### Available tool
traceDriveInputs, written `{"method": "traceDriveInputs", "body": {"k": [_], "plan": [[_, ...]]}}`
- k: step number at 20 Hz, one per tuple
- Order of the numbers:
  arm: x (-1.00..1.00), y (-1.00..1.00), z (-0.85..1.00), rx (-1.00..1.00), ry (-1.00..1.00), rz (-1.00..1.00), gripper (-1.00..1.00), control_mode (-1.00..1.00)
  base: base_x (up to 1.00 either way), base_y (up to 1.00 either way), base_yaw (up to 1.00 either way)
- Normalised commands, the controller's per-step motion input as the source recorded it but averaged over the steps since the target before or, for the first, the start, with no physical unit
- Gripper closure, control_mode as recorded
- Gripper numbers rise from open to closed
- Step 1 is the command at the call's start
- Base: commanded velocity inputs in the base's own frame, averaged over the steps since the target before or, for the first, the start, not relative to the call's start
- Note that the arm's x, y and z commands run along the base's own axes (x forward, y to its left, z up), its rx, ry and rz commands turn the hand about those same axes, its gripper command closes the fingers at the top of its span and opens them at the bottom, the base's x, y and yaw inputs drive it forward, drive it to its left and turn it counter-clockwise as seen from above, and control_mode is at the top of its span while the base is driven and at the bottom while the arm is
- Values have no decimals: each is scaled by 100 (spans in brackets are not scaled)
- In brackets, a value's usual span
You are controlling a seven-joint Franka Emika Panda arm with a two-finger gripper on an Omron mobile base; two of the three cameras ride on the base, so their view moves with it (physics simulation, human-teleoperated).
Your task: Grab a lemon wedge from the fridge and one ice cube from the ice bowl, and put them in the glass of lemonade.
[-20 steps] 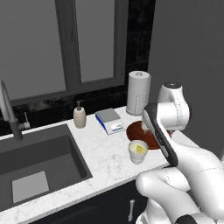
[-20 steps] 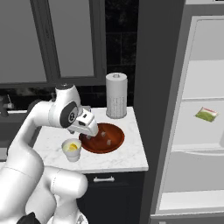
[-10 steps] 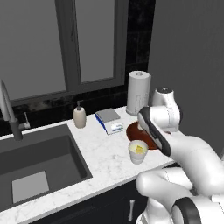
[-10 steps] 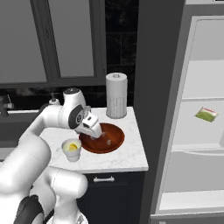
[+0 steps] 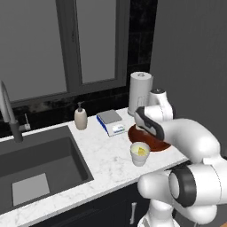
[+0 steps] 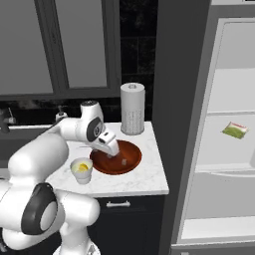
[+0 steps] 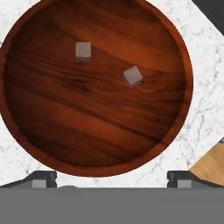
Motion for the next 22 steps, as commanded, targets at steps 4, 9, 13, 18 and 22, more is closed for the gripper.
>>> {"method": "traceDriveInputs", "body": {"k": [4, 9, 13, 18, 22], "plan": [[45, -3, -16, 0, 7, -6, -100, -100, 0, 0, 0], [40, -12, -21, 0, 5, -2, -100, -100, 0, 0, 0], [34, -13, -31, 0, 0, 0, -100, -100, 0, 0, 0], [24, -3, -31, 0, 0, 0, -100, -100, 0, 0, 0], [21, 0, -28, 0, 0, 0, -100, -100, 0, 0, 0]]}}
